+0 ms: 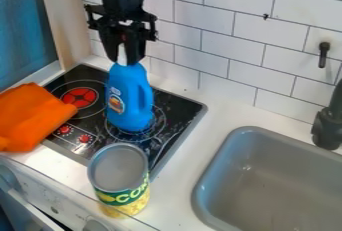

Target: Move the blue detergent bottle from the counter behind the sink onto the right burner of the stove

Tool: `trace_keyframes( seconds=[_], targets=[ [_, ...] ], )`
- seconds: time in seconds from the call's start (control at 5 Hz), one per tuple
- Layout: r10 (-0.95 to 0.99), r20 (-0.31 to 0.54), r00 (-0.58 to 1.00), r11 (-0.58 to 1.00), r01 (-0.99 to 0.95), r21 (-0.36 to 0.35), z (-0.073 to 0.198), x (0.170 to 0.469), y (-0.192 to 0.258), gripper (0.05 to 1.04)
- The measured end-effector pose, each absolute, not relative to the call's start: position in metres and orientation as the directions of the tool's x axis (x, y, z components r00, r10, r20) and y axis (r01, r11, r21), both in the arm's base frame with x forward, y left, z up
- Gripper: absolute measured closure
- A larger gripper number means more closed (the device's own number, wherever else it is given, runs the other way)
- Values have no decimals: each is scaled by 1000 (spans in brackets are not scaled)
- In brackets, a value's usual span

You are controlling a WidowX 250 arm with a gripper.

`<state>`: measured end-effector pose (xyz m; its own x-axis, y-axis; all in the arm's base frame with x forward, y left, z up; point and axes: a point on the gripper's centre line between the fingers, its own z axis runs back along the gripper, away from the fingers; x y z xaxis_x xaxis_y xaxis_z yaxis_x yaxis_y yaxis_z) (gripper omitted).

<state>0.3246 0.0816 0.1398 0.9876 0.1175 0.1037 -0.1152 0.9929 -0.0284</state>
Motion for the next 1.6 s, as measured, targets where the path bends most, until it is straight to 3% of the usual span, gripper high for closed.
trace_keyframes(
  seconds=[0.2,0.4,0.6,0.8,1.0,1.2,1.4,1.6],
  targets=[
    [136,110,985,991,-133,-33,139,324,82,567],
    [159,96,983,987,-156,-33,138,322,83,254],
    [175,77,982,985,-174,-18,137,319,85,68],
    [182,82,980,983,-181,-16,140,318,85,74],
    [179,173,969,984,-180,-9,170,317,84,76],
    [152,261,953,988,-138,-73,194,310,74,76],
    [152,203,967,986,-136,-92,197,293,75,76],
    [147,105,984,988,-142,-53,192,277,78,76]
  ],
)
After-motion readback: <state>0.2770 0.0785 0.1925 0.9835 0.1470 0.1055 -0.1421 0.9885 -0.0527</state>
